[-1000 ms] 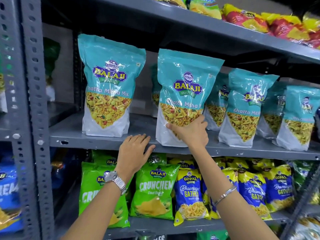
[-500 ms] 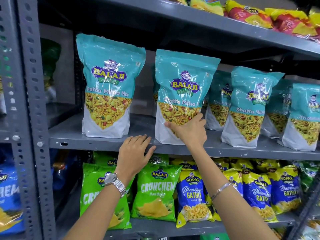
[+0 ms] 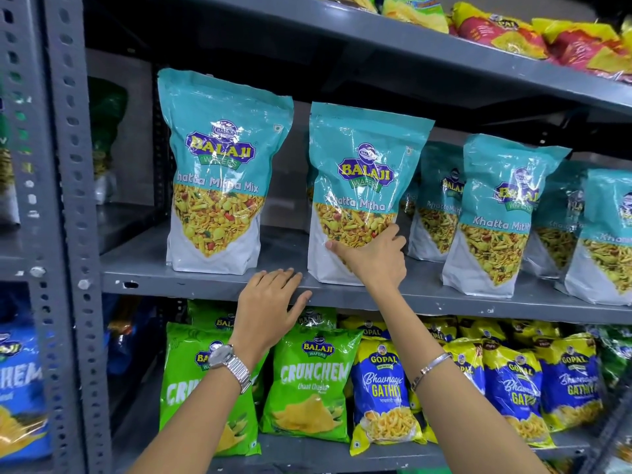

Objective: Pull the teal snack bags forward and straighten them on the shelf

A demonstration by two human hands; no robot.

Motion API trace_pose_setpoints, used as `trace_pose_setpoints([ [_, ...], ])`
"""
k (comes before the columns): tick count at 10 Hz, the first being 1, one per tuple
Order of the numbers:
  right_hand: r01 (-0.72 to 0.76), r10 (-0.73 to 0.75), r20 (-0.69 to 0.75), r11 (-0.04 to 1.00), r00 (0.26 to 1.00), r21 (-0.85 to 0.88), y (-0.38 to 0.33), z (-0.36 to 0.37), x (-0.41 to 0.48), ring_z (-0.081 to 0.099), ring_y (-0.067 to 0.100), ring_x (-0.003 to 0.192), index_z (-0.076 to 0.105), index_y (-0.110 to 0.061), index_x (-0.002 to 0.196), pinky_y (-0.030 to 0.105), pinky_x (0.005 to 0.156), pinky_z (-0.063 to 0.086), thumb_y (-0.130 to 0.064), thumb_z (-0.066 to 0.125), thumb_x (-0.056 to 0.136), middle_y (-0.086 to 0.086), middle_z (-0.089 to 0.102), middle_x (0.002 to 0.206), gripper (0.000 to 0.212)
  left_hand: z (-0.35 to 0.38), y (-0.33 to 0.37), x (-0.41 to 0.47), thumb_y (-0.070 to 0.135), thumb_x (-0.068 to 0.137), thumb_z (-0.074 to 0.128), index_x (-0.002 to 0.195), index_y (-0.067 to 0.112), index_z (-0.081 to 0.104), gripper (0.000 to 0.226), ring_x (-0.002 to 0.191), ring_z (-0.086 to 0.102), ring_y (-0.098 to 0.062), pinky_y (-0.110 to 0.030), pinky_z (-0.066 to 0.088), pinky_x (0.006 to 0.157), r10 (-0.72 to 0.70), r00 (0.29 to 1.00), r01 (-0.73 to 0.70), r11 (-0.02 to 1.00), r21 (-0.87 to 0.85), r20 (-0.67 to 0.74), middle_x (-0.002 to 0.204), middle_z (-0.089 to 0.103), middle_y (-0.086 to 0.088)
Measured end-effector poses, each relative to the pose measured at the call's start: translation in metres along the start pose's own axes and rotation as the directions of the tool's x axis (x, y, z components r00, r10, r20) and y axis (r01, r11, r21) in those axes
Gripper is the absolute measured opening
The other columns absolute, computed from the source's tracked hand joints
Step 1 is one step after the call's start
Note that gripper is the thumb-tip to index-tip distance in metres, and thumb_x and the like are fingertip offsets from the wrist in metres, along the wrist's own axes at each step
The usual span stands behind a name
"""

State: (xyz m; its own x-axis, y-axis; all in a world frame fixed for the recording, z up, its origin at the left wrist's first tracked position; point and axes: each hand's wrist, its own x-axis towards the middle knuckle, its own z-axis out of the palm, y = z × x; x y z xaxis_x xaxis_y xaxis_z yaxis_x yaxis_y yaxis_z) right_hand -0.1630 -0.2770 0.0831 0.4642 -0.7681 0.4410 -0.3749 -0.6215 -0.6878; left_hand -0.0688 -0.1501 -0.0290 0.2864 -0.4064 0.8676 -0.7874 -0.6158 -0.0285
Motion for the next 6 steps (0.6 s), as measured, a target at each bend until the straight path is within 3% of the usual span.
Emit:
trace_pose_setpoints([
  [3, -0.003, 0.003, -0.006, 1.000, 1.000, -0.013, 0.002, 0.002, 0.001, 0.047, 0.037, 0.126, 0.023, -0.006, 0.143, 0.044, 0.094, 0.045, -0.064, 0.076, 0.061, 0.015, 0.039, 0.139, 0.114, -0.003, 0.001, 0.000, 0.043, 0.090, 0.045, 0.104, 0.010, 0.072, 0.045, 0.095, 0.067, -0.023, -0.038, 0.049, 0.086, -0.006, 0.999, 0.006, 1.000, 0.003, 0.032, 0.105, 0.071, -0.008],
  [4, -0.002, 0.002, 0.024, 1.000, 1.000, -0.014, 0.001, 0.000, -0.002, 0.045, 0.037, 0.127, 0.019, -0.006, 0.146, 0.045, 0.095, 0.044, -0.068, 0.073, 0.062, 0.016, 0.037, 0.142, 0.117, -0.005, 0.001, 0.002, 0.043, 0.090, 0.044, 0.104, 0.009, 0.072, 0.046, 0.094, 0.067, -0.024, -0.038, 0.049, 0.086, -0.018, 0.998, 0.019, 1.000, -0.012, 0.064, 0.105, 0.072, -0.009],
  [5, 0.071, -0.072, -0.017, 0.996, 0.997, -0.057, 0.004, -0.018, -0.007, 0.035, 0.038, 0.136, 0.006, -0.006, 0.152, 0.049, 0.101, 0.040, -0.077, 0.059, 0.068, 0.020, 0.027, 0.150, 0.123, -0.004, 0.001, -0.001, 0.044, 0.090, 0.044, 0.109, 0.009, 0.070, 0.048, 0.101, 0.065, -0.026, -0.040, 0.048, 0.089, -0.012, 1.000, 0.012, 0.999, -0.048, 0.004, 0.112, 0.069, -0.011],
  [6, 0.215, -0.163, -0.263, 0.960, 0.951, 0.182, 0.000, -0.068, -0.013, 0.029, 0.028, 0.142, 0.007, -0.010, 0.154, 0.045, 0.113, 0.033, -0.069, 0.055, 0.079, 0.014, 0.024, 0.155, 0.107, -0.015, -0.001, 0.010, 0.043, 0.090, 0.046, 0.121, 0.010, 0.064, 0.048, 0.116, 0.057, -0.026, -0.040, 0.041, 0.098, -0.092, 0.994, 0.083, 0.988, -0.129, -0.060, 0.128, 0.060, -0.012],
])
